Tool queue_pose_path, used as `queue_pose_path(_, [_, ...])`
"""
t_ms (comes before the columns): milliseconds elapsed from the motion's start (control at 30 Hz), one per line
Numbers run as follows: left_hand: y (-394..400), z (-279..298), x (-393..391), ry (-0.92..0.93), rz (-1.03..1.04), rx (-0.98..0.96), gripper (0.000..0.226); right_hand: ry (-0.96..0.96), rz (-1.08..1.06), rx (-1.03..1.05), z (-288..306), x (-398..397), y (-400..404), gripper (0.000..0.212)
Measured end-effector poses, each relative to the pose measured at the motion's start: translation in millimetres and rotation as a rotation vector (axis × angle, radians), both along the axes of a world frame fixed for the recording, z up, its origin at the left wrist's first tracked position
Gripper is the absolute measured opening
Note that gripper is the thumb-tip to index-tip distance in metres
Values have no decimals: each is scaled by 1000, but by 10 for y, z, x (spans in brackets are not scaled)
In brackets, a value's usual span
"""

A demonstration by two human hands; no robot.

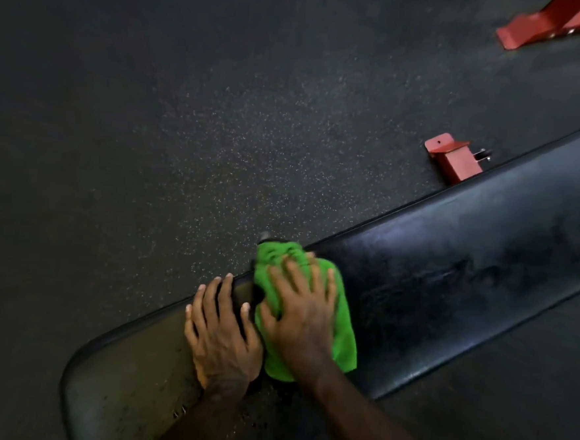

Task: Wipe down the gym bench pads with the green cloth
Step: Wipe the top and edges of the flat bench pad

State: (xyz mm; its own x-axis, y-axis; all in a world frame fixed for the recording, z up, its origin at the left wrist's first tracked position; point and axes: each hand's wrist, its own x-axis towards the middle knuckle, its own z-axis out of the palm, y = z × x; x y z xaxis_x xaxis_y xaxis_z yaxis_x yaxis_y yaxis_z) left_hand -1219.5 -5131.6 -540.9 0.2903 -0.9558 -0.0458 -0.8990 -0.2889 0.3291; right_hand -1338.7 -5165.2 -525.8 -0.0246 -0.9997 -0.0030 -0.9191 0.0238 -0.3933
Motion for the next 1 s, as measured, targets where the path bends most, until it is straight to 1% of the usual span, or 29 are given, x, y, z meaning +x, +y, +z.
queue_pose_path(67, [-6, 9, -6, -4, -5, -11, 54, 14, 247, -16, -39, -145, 1, 55])
queue_pose_path(100, [-8, 14, -8, 1, 2, -10, 54, 41, 310, -21, -70, -271, -51, 56])
queue_pose_path(133, [-21, 17, -16, 9, 10, -7, 54, 67, 298, -30, -96, -375, -113, 57])
queue_pose_path(167, [-17, 18, -19, 15, 13, -1, 55, 58, 201, -28, -101, -438, -145, 57])
queue_pose_path(233, [-11, 26, -24, 21, 12, 7, 55, -10, -77, 12, -61, -371, -98, 57])
queue_pose_path(267, [-15, 24, -20, 22, 11, 8, 55, -19, -148, 23, -47, -268, -60, 57])
queue_pose_path(300, [-12, 28, -18, 22, 9, 11, 55, -8, -135, 16, -38, -171, -4, 57])
queue_pose_path(333, [-13, 26, -9, 18, 8, 13, 55, 5, -46, -3, -49, -105, 47, 55])
queue_pose_path(400, [-13, 35, -11, 9, -1, 10, 55, 32, 221, -31, -71, -204, 80, 48])
queue_pose_path(433, [-16, 38, -14, 10, -2, 8, 55, 56, 306, -46, -75, -327, 36, 46])
queue_pose_path(467, [-10, 36, -15, 17, 1, 8, 55, 81, 329, -64, -80, -441, -8, 44])
queue_pose_path(500, [-13, 36, -18, 21, 5, 6, 55, 91, 261, -72, -77, -519, -54, 43])
queue_pose_path(600, [-9, 35, -24, 34, 13, 1, 56, 33, -192, -9, -48, -420, 32, 46])
queue_pose_path(633, [-11, 39, -31, 44, 9, -3, 56, 32, -264, 6, -34, -300, 128, 49])
queue_pose_path(667, [-9, 42, -24, 48, 7, -6, 56, 35, -242, 8, -31, -169, 234, 52])
queue_pose_path(733, [-4, 46, -14, 33, -15, -16, 55, 50, -19, 6, -56, -48, 456, 51])
queue_pose_path(800, [0, 41, -9, 18, -24, -23, 55, 87, 203, -15, -61, -224, 502, 48])
queue_pose_path(833, [-4, 42, -13, 26, -13, -26, 55, 124, 262, -26, -68, -345, 462, 48])
queue_pose_path(867, [-5, 41, -19, 36, -3, -25, 56, 144, 246, -32, -73, -446, 416, 48])
queue_pose_path(900, [-3, 52, -17, 38, -5, -20, 56, 134, 140, -31, -74, -504, 384, 48])
queue_pose_path(967, [0, 56, -23, 25, -26, -12, 58, 61, -215, 7, -44, -439, 419, 48])
queue_pose_path(1000, [-1, 52, -16, 19, -31, -4, 60, 31, -354, 30, -38, -324, 469, 49])
